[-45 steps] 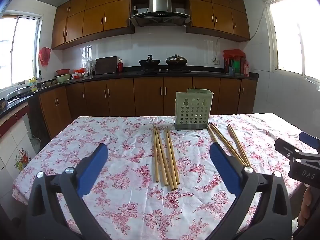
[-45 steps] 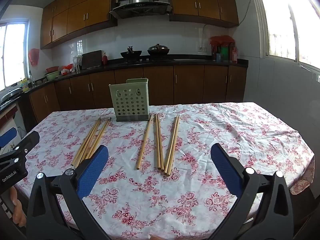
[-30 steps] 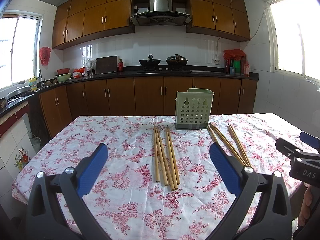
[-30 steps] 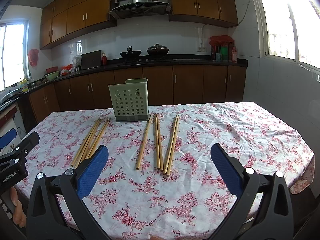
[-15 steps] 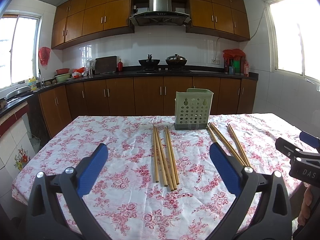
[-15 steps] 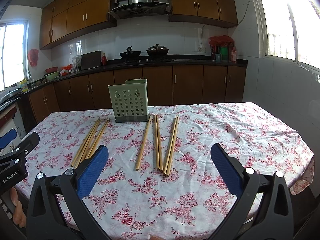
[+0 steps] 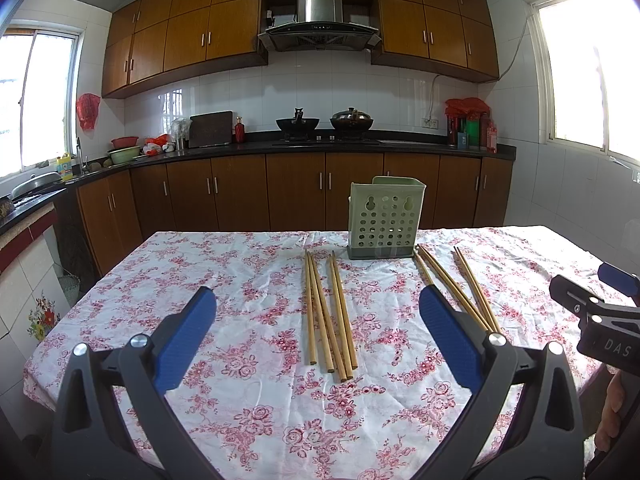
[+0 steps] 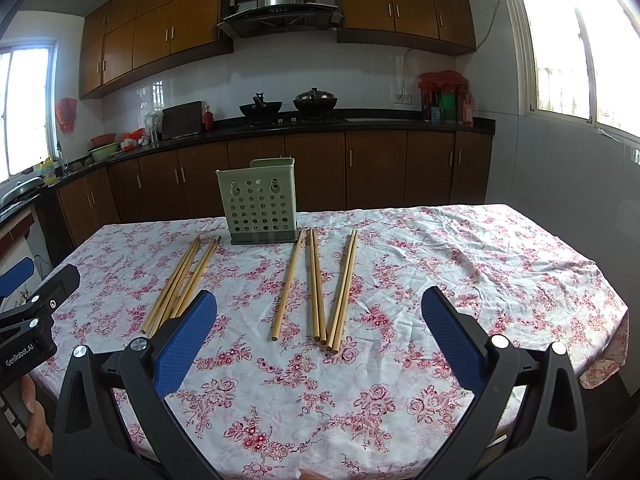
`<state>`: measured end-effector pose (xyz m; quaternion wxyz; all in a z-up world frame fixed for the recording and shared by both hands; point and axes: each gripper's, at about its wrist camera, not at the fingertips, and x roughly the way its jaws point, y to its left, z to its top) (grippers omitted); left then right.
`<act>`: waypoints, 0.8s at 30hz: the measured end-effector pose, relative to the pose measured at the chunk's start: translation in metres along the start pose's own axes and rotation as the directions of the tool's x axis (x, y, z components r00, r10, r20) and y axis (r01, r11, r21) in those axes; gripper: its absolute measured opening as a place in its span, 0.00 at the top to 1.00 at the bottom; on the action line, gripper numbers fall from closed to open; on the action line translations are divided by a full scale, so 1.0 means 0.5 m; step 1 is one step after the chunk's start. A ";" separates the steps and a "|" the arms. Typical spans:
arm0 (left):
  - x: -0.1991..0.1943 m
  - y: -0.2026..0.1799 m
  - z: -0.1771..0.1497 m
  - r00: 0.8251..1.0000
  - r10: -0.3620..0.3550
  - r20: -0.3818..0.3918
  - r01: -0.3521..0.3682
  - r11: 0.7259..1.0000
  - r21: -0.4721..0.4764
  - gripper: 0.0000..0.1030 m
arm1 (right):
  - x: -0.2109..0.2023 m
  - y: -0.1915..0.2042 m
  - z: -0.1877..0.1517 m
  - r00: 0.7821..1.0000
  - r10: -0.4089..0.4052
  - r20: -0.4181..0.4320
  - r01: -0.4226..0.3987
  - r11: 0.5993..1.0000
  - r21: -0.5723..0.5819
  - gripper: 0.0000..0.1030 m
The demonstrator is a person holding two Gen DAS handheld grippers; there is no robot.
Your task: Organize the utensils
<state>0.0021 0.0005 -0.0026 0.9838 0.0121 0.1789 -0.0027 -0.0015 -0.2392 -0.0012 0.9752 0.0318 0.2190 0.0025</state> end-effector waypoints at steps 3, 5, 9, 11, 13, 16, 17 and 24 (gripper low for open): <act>0.000 0.000 0.000 1.000 0.000 0.000 0.000 1.000 0.001 0.04 | 0.001 0.000 0.000 1.000 0.001 -0.001 -0.001 1.000 0.000 0.02; 0.001 0.000 -0.001 1.000 0.001 0.000 -0.001 1.000 0.001 0.04 | 0.001 0.000 0.000 1.000 0.000 0.000 0.000 1.000 0.001 0.02; 0.000 -0.003 -0.001 1.000 -0.001 0.000 0.001 1.000 0.001 0.04 | 0.001 0.000 -0.001 1.000 0.000 0.001 0.000 1.000 0.001 0.02; 0.000 -0.004 -0.001 1.000 0.001 0.000 -0.001 1.000 0.001 0.04 | 0.001 0.001 -0.001 1.000 0.000 -0.001 0.000 1.000 0.000 0.02; -0.001 -0.006 0.000 1.000 0.000 -0.001 0.000 1.000 0.000 0.04 | 0.001 0.001 -0.001 1.000 0.000 -0.001 0.000 1.000 0.001 0.02; -0.001 -0.006 0.000 1.000 0.000 -0.001 0.000 1.000 0.001 0.04 | 0.001 0.000 -0.001 1.000 0.000 0.000 0.000 1.000 0.001 0.02; -0.001 -0.006 0.000 1.000 0.000 -0.001 0.000 1.000 0.001 0.04 | 0.001 0.000 -0.001 1.000 0.000 -0.001 0.000 1.000 0.001 0.02; -0.001 -0.005 0.000 1.000 0.000 -0.001 0.000 1.000 0.000 0.04 | 0.001 0.000 -0.001 1.000 0.000 -0.001 0.000 1.000 0.001 0.02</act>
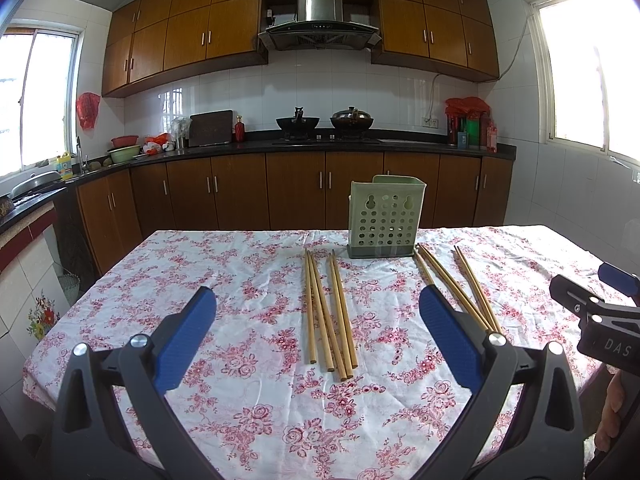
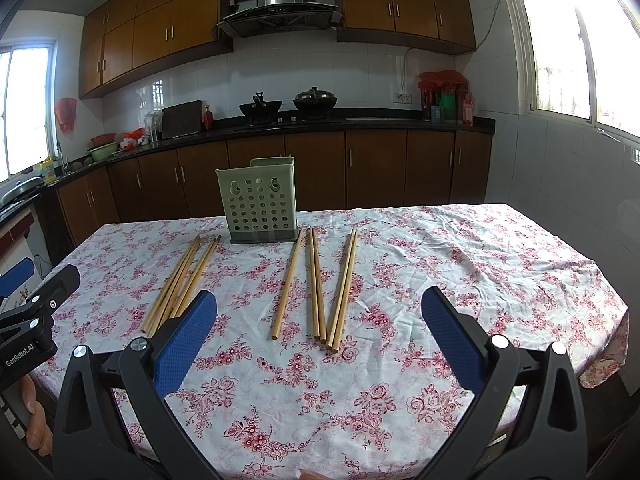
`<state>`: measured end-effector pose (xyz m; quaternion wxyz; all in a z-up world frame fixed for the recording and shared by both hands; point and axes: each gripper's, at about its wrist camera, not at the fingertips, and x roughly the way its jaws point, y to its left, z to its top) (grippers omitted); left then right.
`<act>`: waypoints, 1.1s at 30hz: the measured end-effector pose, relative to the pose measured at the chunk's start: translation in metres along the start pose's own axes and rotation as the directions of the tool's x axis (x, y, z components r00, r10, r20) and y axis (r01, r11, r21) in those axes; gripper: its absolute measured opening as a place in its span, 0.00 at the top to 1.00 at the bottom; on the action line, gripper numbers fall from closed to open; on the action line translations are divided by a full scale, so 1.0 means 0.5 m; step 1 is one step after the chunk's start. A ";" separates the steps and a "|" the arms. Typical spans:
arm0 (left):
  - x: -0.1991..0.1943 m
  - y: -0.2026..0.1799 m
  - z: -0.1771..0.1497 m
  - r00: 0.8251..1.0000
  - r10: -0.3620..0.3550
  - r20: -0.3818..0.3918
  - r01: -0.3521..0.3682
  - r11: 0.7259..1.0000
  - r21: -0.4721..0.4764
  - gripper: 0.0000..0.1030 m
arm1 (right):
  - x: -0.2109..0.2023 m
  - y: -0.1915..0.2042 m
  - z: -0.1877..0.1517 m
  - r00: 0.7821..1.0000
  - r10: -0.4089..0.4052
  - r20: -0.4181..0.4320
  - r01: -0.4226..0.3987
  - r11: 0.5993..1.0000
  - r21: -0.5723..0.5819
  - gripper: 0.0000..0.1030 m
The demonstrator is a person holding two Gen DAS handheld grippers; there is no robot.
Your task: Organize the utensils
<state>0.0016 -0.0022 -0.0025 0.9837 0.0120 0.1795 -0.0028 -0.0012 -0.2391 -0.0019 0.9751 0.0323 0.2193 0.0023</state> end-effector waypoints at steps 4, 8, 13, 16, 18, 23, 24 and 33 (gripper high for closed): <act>0.000 -0.001 0.000 1.000 -0.001 -0.001 0.001 1.000 0.000 0.04 | 0.000 0.000 0.000 1.000 0.000 0.000 0.000 1.000 0.000 0.02; 0.004 -0.004 -0.005 1.000 -0.002 -0.001 0.002 1.000 0.000 0.04 | 0.000 -0.001 -0.001 1.000 0.000 0.000 0.000 1.000 0.000 0.02; 0.004 -0.005 -0.005 1.000 -0.002 -0.002 0.002 1.000 0.000 0.04 | 0.000 -0.002 -0.003 1.000 0.000 -0.001 0.000 1.000 0.000 0.02; 0.004 -0.004 -0.006 1.000 -0.002 -0.002 0.002 1.000 0.001 0.04 | 0.001 -0.003 -0.004 1.000 0.000 -0.001 0.000 1.000 0.001 0.02; 0.006 -0.006 -0.009 1.000 0.006 -0.002 -0.006 1.000 0.003 0.04 | 0.001 -0.004 -0.005 1.000 0.000 -0.002 0.000 1.000 0.002 0.02; 0.019 -0.002 -0.017 1.000 0.020 -0.022 -0.020 1.000 0.002 0.04 | 0.014 -0.012 -0.006 1.000 -0.013 -0.018 0.013 1.000 0.005 0.02; 0.026 0.001 -0.015 0.999 0.021 -0.035 -0.021 1.000 0.001 0.04 | 0.019 -0.014 -0.007 1.000 -0.016 -0.026 0.016 1.000 0.007 0.02; 0.167 0.067 -0.002 0.963 0.084 -0.257 -0.094 0.995 -0.026 0.04 | 0.163 -0.096 -0.011 0.969 -0.063 -0.238 0.093 0.989 0.117 0.02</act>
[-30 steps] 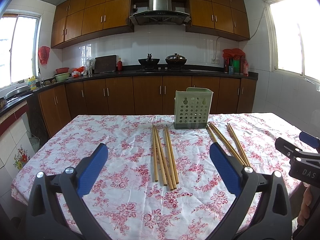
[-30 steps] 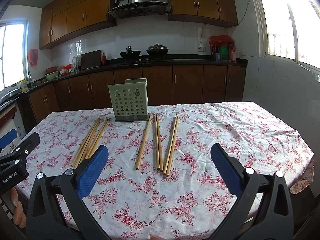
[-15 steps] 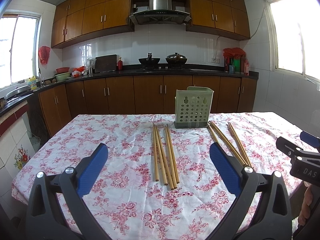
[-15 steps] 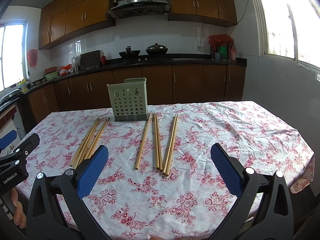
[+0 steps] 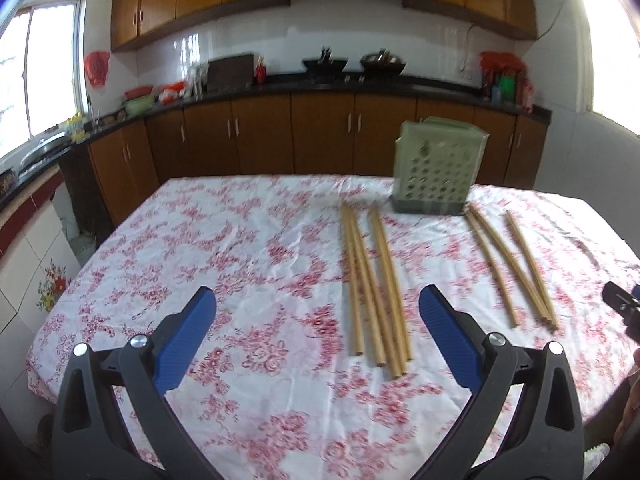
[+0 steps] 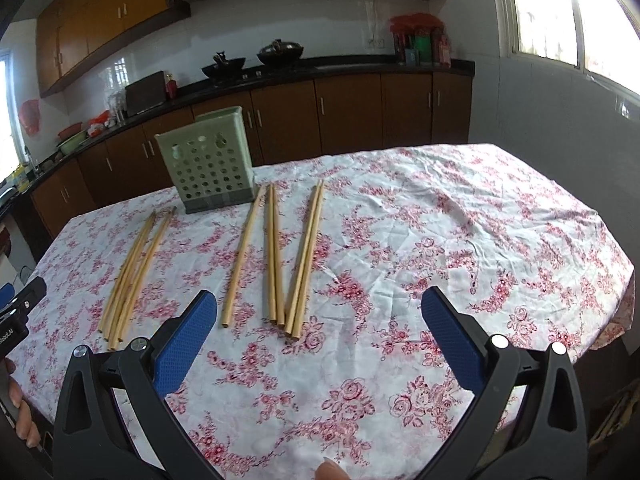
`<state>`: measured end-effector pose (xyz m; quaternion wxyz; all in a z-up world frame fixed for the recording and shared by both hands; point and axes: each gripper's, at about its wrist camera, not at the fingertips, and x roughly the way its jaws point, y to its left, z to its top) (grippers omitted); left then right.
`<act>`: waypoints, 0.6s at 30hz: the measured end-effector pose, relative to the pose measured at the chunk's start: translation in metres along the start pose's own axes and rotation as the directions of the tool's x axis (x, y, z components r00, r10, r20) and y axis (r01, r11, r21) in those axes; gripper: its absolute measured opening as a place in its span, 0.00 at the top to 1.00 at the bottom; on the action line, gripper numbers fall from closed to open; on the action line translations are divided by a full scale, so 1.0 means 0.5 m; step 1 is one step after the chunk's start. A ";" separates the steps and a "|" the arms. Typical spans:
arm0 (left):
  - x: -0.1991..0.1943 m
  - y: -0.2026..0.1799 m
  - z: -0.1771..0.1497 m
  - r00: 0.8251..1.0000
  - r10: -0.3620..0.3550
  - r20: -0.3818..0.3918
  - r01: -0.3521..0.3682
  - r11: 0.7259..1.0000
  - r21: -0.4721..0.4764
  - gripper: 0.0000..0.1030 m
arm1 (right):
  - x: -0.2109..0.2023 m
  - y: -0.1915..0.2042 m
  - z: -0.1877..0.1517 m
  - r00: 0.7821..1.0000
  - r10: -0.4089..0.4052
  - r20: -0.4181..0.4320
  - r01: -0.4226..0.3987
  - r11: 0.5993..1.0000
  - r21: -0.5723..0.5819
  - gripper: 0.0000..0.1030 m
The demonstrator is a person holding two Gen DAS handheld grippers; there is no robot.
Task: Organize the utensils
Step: 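Lower the right tool onto a bamboo chopstick and close it while the left tool approaches another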
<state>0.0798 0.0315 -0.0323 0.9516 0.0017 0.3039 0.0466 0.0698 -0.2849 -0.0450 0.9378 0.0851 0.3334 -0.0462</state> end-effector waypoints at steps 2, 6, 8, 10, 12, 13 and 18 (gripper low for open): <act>0.043 0.019 0.013 0.999 0.004 -0.052 -0.005 1.000 -0.016 0.04 | 0.038 -0.011 0.018 0.999 -0.004 -0.048 0.005 1.000 0.020 0.19; 0.105 0.027 0.024 0.993 -0.013 -0.120 0.014 1.000 0.004 0.29 | 0.125 -0.024 0.043 0.986 0.050 -0.158 -0.039 0.997 0.067 0.51; 0.135 0.026 0.024 0.986 -0.038 -0.160 0.040 0.999 0.011 0.38 | 0.166 -0.022 0.049 0.974 0.089 -0.210 -0.072 0.993 0.089 0.66; 0.156 0.022 0.023 0.981 -0.053 -0.187 0.058 0.998 0.019 0.45 | 0.191 -0.014 0.053 0.963 0.117 -0.242 -0.097 0.991 0.093 0.72; 0.171 0.015 0.021 0.976 -0.064 -0.207 0.072 0.997 0.032 0.48 | 0.207 0.002 0.053 0.958 0.115 -0.262 -0.101 0.993 0.065 0.76; 0.177 0.012 0.021 0.974 -0.068 -0.215 0.077 0.996 0.037 0.49 | 0.215 0.007 0.052 0.956 0.110 -0.272 -0.100 0.994 0.052 0.78; 0.202 -0.003 0.022 0.966 -0.088 -0.244 0.104 0.993 0.055 0.55 | 0.234 0.012 0.050 0.951 0.098 -0.292 -0.095 0.995 0.024 0.89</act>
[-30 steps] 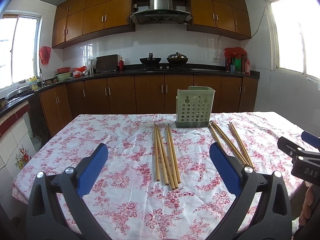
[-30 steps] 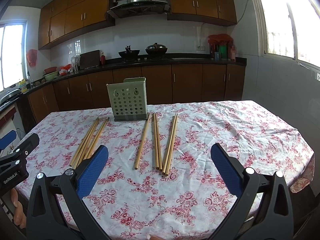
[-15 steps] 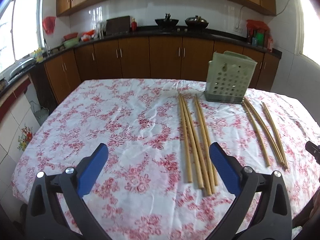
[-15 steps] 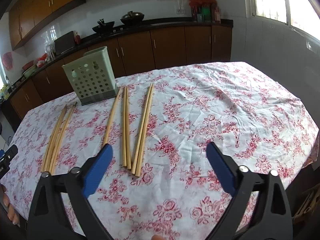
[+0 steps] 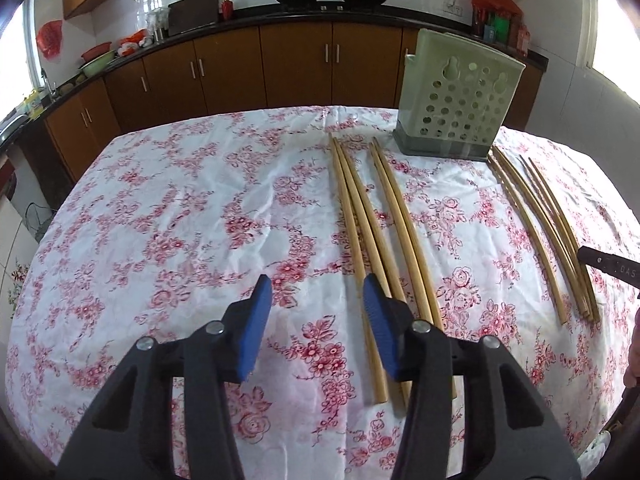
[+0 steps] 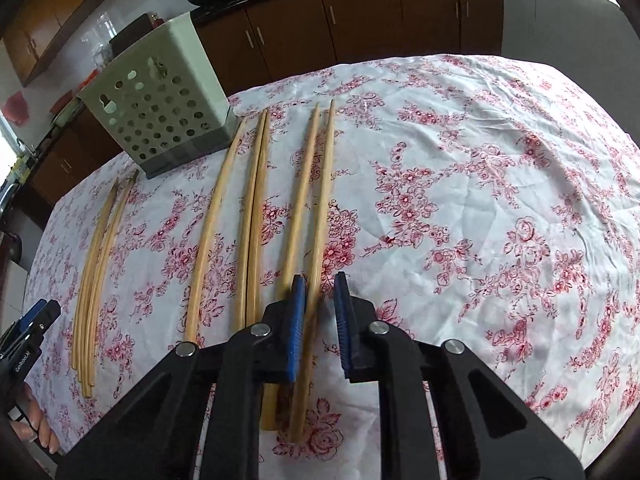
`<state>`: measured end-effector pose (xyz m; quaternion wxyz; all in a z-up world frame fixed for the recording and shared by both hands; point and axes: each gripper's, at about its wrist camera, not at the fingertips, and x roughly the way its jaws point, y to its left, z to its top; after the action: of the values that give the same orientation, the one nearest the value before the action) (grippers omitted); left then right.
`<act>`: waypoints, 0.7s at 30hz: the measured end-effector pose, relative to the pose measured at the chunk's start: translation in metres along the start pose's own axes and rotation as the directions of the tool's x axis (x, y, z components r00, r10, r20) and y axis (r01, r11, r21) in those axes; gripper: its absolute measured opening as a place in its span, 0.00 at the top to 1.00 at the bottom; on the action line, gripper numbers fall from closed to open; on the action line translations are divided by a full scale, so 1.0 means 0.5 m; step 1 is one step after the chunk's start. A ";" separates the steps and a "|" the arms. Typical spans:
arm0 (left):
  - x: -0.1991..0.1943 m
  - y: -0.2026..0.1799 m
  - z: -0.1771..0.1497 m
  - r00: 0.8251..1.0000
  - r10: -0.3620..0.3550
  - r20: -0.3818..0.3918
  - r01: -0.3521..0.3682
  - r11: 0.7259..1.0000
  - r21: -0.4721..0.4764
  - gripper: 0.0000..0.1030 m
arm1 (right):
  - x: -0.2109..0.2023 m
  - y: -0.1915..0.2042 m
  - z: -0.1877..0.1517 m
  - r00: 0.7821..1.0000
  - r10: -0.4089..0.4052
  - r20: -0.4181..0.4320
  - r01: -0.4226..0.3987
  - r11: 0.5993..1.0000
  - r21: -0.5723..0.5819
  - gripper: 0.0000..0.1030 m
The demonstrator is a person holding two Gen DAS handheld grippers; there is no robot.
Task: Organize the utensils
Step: 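Lower the right tool onto a bamboo chopstick and close it while the left tool approaches another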
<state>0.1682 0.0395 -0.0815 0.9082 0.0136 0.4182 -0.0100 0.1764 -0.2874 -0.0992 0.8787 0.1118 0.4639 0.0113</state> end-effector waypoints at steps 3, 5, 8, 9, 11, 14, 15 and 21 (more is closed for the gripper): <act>0.008 0.002 0.002 1.000 -0.023 -0.012 0.023 1.000 -0.004 0.61 | 0.000 -0.001 0.003 1.000 -0.023 0.007 0.024 1.000 -0.013 0.92; 0.017 0.004 0.004 0.998 -0.059 -0.023 0.059 0.998 -0.017 0.66 | 0.003 -0.004 0.006 0.999 -0.045 0.017 0.046 0.999 -0.017 0.92; 0.024 0.004 0.005 0.994 -0.100 -0.034 0.099 0.995 -0.033 0.70 | 0.003 -0.006 0.006 0.999 -0.047 0.027 0.047 0.999 -0.017 0.92; 0.026 0.003 0.005 0.993 -0.113 -0.037 0.112 0.993 -0.035 0.71 | 0.003 -0.004 0.005 0.998 -0.053 0.031 0.053 0.998 -0.025 0.92; 0.028 -0.001 0.005 0.992 -0.121 -0.040 0.120 0.992 -0.029 0.71 | 0.003 -0.002 0.004 0.998 -0.060 0.034 0.061 0.998 -0.033 0.92; 0.033 -0.009 0.006 0.991 -0.121 -0.049 0.121 0.993 -0.013 0.72 | 0.003 -0.002 0.004 0.998 -0.054 0.033 0.055 0.998 -0.029 0.92; 0.037 -0.012 0.006 0.992 -0.115 -0.056 0.115 0.993 -0.005 0.75 | 0.003 -0.003 0.004 0.998 -0.053 0.032 0.054 0.998 -0.027 0.92; 0.059 -0.017 0.010 0.994 -0.070 -0.082 0.071 0.997 0.014 0.85 | 0.000 -0.002 -0.001 0.998 -0.056 0.036 0.058 0.997 -0.044 0.92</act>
<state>0.1909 0.0308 -0.1010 0.8893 0.0068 0.4550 -0.0450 0.1761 -0.2882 -0.0995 0.8888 0.0789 0.4513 -0.0052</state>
